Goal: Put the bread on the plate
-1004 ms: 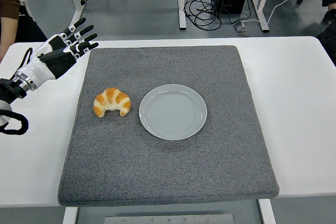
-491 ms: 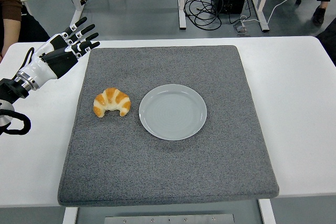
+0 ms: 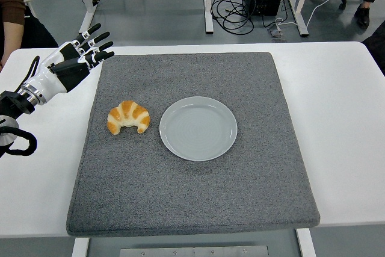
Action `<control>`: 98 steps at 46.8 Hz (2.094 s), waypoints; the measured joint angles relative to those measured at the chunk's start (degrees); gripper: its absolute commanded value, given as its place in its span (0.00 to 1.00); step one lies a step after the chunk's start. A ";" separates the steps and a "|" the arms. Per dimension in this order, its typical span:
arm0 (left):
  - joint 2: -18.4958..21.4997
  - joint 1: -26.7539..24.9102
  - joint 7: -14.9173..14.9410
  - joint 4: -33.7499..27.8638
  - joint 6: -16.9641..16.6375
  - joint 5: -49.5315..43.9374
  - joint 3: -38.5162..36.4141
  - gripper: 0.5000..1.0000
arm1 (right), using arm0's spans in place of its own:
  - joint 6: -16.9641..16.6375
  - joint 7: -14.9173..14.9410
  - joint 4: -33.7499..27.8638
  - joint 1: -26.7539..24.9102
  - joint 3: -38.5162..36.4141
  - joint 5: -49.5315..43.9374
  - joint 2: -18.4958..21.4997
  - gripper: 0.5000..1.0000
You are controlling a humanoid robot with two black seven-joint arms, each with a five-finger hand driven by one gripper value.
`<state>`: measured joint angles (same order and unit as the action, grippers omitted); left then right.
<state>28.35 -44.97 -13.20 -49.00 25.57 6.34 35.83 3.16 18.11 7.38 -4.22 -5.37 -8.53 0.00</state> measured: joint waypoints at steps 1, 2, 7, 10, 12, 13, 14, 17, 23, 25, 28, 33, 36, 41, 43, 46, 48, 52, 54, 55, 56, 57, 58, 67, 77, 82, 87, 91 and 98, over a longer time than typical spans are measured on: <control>-0.01 -0.11 -0.06 -0.02 0.00 0.25 -0.03 0.94 | 0.00 0.00 0.00 0.00 0.00 0.00 0.00 1.00; -0.03 -0.27 -0.13 -0.03 0.00 0.67 -0.04 0.94 | 0.00 0.00 0.00 0.00 0.00 0.00 0.00 1.00; -0.11 -1.27 -0.48 -0.19 -0.09 5.45 -0.06 0.94 | 0.00 0.00 0.00 -0.01 0.01 0.00 0.00 1.00; 0.04 -1.76 -0.53 -0.48 -0.12 9.79 -0.07 0.94 | 0.00 0.00 0.00 0.01 0.01 0.00 0.00 1.00; 0.26 -2.21 -0.55 -0.83 -0.12 12.96 -0.07 0.94 | 0.00 0.00 0.00 0.00 -0.01 0.00 0.00 1.00; 0.37 -2.34 -0.53 -1.00 -0.12 14.41 -0.07 0.94 | 0.00 0.00 0.00 0.00 -0.01 0.00 0.00 1.00; 0.48 -2.43 -0.52 -1.20 -0.12 15.95 -0.08 0.94 | 0.00 0.00 0.00 -0.01 -0.02 0.00 0.00 1.00; 1.01 -3.10 -0.47 -2.19 -0.11 20.89 -0.08 0.94 | 0.00 0.00 0.00 0.01 -0.01 0.00 0.00 1.00; 3.37 -5.40 -0.44 -4.80 -0.16 30.66 -0.08 0.94 | 0.00 0.00 0.00 0.01 0.00 0.00 0.00 1.00; 3.92 -6.00 -0.45 -5.65 -0.18 33.54 -0.09 0.94 | 0.00 0.00 0.00 -0.01 0.00 0.00 0.00 1.00; 4.74 -6.58 -0.44 -7.66 -0.28 39.23 -0.14 0.94 | 0.00 0.00 0.00 0.01 0.01 0.00 0.00 1.00; 7.31 -6.98 -0.46 -13.25 -1.23 50.08 -0.17 0.94 | 0.00 0.01 0.00 0.01 -0.04 0.00 0.00 1.00; 9.00 -7.01 -0.44 -16.62 -1.82 55.00 -0.13 0.94 | 0.00 0.01 0.00 0.01 -0.04 0.00 0.00 1.00; 11.89 -7.95 -0.45 -21.80 -3.36 61.07 0.02 0.94 | 0.00 0.01 0.00 -0.07 -0.01 0.00 0.00 1.00; 12.58 -8.24 -0.45 -22.78 -4.00 62.52 0.04 0.94 | 0.00 0.00 0.00 -0.14 0.00 0.00 0.00 1.00; 13.42 -8.56 -0.47 -23.73 -4.95 64.68 0.04 0.94 | 0.00 0.00 0.00 -0.18 -0.01 0.00 0.00 1.00; 13.82 -8.77 -0.57 -24.11 -5.62 66.19 0.04 0.94 | 0.00 0.00 0.00 -0.17 -0.03 0.00 0.00 1.00; 14.36 -8.87 -1.59 -24.21 -7.10 69.15 0.03 0.94 | 0.00 0.00 0.00 -0.17 -0.06 0.00 0.00 1.00; 14.61 -8.76 -2.30 -24.22 -8.00 70.58 -0.01 0.94 | 0.00 0.00 0.00 -0.18 -0.07 0.00 0.00 1.00; 14.75 -8.57 -2.78 -24.22 -8.62 71.50 -0.05 0.94 | 0.00 0.00 0.01 -0.18 -0.07 0.00 0.00 1.00; 14.81 -8.41 -3.15 -24.23 -9.05 72.11 -0.06 0.94 | 0.00 0.00 0.02 -0.18 -0.08 0.00 0.00 1.00; 14.85 -8.24 -3.63 -24.23 -9.48 72.73 -0.11 0.94 | 0.00 0.00 0.04 -0.19 -0.08 0.00 0.00 1.00; 14.87 -8.08 -4.14 -24.23 -9.93 73.31 -0.17 0.94 | 0.00 0.00 0.06 -0.18 -0.08 0.00 0.00 1.00; 14.25 -4.89 -5.81 -24.23 -13.84 75.21 -1.71 0.94 | 0.00 0.00 0.09 -0.17 -0.16 0.00 0.00 1.00; 13.66 -3.47 -6.61 -23.09 -22.40 75.25 -8.84 0.93 | 0.00 0.00 0.07 -0.19 -0.12 0.00 0.00 1.00; 11.74 -3.45 -7.62 -21.27 -26.80 75.15 -11.57 0.93 | 0.00 0.00 0.08 -0.20 -0.12 0.00 0.00 1.00; 10.24 -3.41 -8.11 -18.66 -28.97 75.13 -12.99 0.93 | 0.00 0.00 0.08 -0.25 -0.14 0.00 0.00 1.00; 9.13 -3.40 -8.40 -16.63 -29.54 75.13 -13.46 0.92 | 0.00 0.00 0.09 -0.21 -0.15 0.00 0.00 1.00; 8.08 -3.39 -8.44 -13.87 -29.64 75.12 -13.78 0.92 | 0.00 0.00 0.08 -0.23 -0.11 0.00 0.00 1.00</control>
<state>36.44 -48.36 -21.64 -62.87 -4.06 81.46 22.05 3.16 18.11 7.46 -4.45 -5.47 -8.53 0.00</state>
